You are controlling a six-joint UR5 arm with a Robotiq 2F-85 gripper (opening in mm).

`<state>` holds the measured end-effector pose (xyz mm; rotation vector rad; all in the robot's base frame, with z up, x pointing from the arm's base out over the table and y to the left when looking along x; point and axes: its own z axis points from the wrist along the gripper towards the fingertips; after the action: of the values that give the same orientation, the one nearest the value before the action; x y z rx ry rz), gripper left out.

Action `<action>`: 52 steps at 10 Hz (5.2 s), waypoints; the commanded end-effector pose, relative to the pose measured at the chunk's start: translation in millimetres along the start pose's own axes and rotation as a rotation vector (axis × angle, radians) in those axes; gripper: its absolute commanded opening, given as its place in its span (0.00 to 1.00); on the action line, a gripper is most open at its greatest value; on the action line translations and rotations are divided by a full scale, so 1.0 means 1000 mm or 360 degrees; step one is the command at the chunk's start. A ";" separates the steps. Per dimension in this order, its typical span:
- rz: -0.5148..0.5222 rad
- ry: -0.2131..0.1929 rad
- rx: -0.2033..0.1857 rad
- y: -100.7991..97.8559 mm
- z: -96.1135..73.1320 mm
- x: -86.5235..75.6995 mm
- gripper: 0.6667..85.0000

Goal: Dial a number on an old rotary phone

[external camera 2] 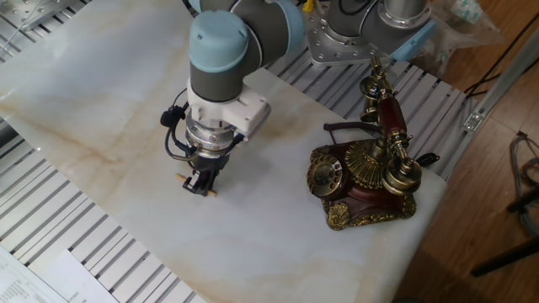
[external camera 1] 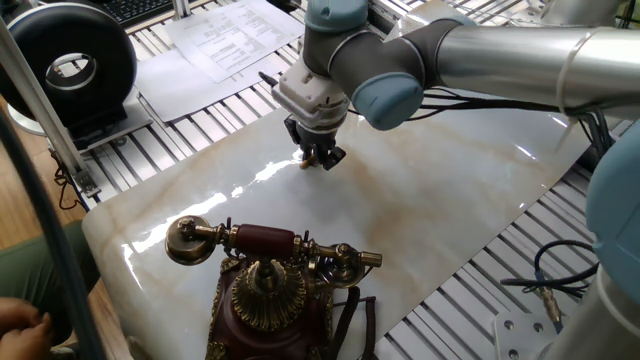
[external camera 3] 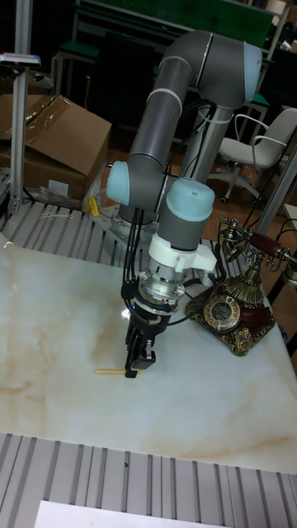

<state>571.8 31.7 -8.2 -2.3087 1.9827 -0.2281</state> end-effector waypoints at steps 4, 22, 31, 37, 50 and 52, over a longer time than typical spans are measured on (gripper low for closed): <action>0.0606 0.0029 0.0032 -0.028 -0.031 0.049 0.01; 0.3512 -0.0137 -0.0409 -0.024 -0.070 0.027 0.01; 0.3402 -0.0379 -0.0246 -0.049 -0.074 0.010 0.00; 0.3047 -0.0354 -0.0388 -0.045 -0.074 0.031 0.00; 0.3302 -0.0314 -0.0222 -0.013 -0.097 -0.062 0.00; 0.3158 -0.0299 -0.0321 -0.002 -0.099 -0.074 0.00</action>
<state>555.0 95.6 83.7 0.4491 2.9169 0.3010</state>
